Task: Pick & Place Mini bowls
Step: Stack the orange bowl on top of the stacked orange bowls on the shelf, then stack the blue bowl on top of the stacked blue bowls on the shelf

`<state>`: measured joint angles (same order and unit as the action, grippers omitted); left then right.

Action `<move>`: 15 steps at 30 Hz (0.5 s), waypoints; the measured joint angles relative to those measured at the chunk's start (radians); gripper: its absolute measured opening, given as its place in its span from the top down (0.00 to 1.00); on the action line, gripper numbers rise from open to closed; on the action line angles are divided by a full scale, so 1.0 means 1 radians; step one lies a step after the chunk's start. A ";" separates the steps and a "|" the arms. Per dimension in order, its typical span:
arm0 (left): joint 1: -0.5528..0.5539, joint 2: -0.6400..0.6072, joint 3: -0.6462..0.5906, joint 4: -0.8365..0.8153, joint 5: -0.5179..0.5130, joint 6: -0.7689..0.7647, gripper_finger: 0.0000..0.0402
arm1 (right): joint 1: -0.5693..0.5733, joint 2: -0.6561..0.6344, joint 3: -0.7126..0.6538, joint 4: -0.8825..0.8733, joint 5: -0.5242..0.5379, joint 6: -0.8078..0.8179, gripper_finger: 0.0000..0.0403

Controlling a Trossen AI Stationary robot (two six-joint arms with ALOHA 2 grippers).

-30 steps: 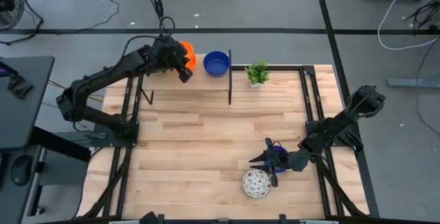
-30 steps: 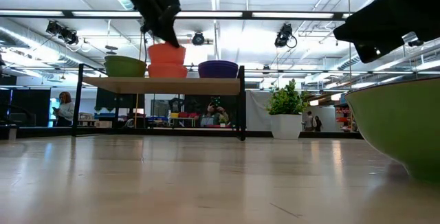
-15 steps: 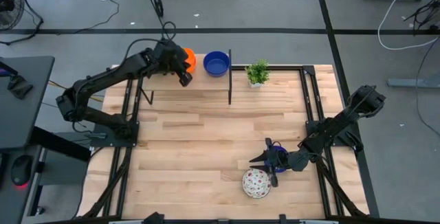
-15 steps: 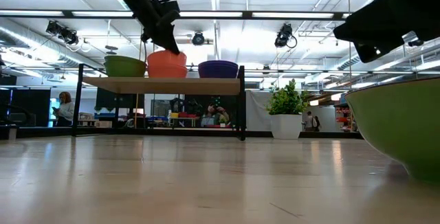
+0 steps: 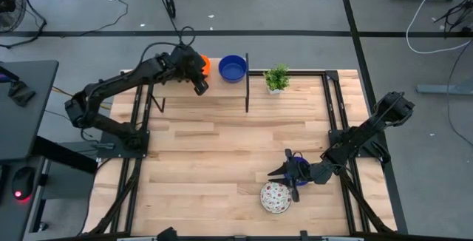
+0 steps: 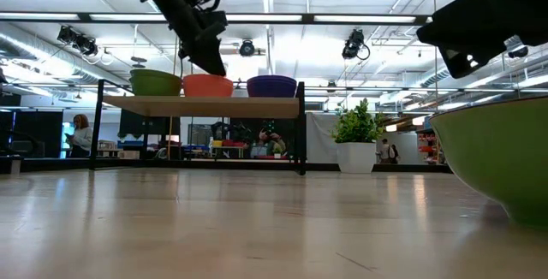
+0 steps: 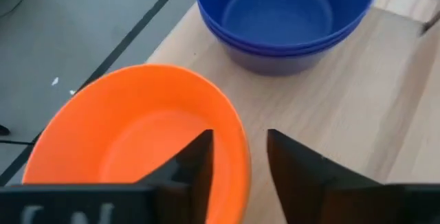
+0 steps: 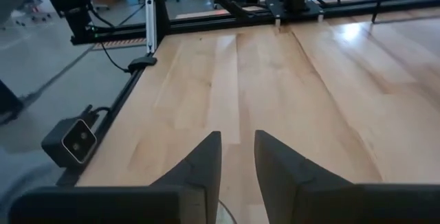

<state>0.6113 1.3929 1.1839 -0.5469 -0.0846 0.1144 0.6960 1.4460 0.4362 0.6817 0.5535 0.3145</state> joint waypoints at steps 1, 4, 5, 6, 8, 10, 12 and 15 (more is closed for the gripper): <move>0.000 -0.010 0.000 -0.002 0.006 0.002 0.62 | 0.000 0.000 0.000 0.000 0.000 0.019 0.77; -0.001 -0.061 0.000 -0.002 0.028 0.002 0.54 | 0.000 0.000 0.000 -0.001 0.000 0.062 0.77; -0.006 -0.079 0.000 -0.002 0.039 0.002 0.52 | -0.001 0.000 0.000 -0.002 0.000 0.063 0.77; -0.011 -0.098 0.000 -0.005 0.048 0.002 0.51 | -0.003 0.000 0.000 -0.006 0.001 0.062 0.77; -0.032 -0.144 0.000 -0.008 0.063 0.001 0.49 | -0.011 -0.009 0.000 -0.035 0.001 0.052 0.77; -0.070 -0.192 0.000 -0.019 0.080 0.002 0.49 | -0.015 -0.033 0.013 -0.103 -0.007 0.056 0.75; -0.123 -0.226 0.000 -0.038 0.094 0.001 0.50 | -0.016 -0.073 0.051 -0.246 -0.048 0.072 0.72; -0.229 -0.252 0.000 -0.070 0.107 0.001 0.53 | -0.015 -0.132 0.163 -0.609 -0.150 0.151 0.66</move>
<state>0.3824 1.1413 1.1843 -0.6170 0.0228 0.1153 0.6807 1.3135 0.5990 0.0731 0.4031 0.4652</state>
